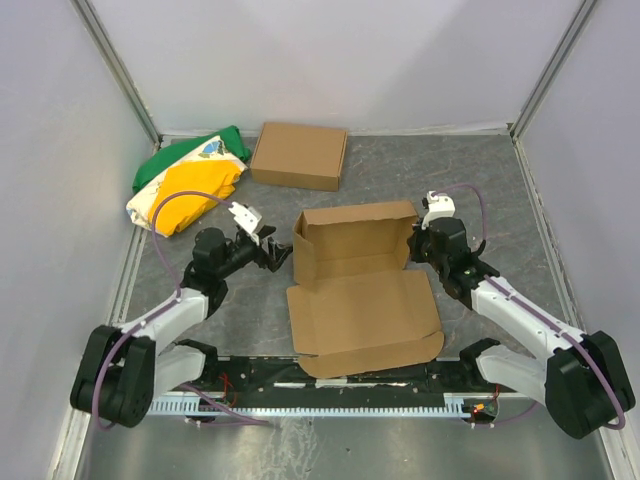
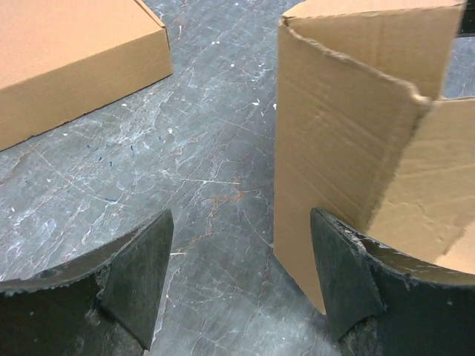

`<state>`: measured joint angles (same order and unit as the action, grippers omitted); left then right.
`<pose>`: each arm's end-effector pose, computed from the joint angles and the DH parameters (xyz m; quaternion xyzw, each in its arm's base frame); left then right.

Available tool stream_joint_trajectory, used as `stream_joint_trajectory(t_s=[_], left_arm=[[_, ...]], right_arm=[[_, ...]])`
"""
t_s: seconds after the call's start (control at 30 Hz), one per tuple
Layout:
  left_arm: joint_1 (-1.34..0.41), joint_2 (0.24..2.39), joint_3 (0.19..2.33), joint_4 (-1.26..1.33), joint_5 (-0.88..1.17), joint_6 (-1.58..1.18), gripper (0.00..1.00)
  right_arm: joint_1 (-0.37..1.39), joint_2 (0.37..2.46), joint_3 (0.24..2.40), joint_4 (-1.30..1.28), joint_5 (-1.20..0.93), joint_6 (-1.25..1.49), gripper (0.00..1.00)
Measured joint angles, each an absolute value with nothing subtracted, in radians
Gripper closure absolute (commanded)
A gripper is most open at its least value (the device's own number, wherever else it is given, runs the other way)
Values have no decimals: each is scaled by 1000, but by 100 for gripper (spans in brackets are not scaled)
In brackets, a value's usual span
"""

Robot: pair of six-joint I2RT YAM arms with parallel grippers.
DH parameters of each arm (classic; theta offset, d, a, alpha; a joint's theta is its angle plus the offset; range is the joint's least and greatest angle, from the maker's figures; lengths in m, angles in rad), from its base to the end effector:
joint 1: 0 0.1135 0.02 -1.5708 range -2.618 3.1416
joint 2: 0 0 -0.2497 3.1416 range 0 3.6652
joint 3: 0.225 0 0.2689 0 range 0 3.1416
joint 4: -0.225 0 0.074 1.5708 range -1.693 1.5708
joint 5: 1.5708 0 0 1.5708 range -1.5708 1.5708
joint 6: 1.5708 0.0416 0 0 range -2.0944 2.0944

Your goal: Fold the paper box

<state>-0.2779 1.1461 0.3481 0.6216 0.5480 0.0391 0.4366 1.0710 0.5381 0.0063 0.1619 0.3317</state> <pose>0.2353 -0.0897 0.1760 0.2881 0.7014 -0.2796 0.5890 0.2349 0.1022 0.1933 -0.0050 0.8649 0.1213 0.4871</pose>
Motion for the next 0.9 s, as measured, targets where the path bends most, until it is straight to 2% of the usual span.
stream_joint_trajectory(t_s=[0.3,0.73,0.9], left_arm=[[-284,985,354,441,526,66,17],[-294,977,354,390,626,92,13],[-301,967,348,410,681,91,16]], right_arm=[[437,1076,542,7,161,331,98],[437,1075,542,7,158,332,98],[437,1075,542,7,157,332,98]])
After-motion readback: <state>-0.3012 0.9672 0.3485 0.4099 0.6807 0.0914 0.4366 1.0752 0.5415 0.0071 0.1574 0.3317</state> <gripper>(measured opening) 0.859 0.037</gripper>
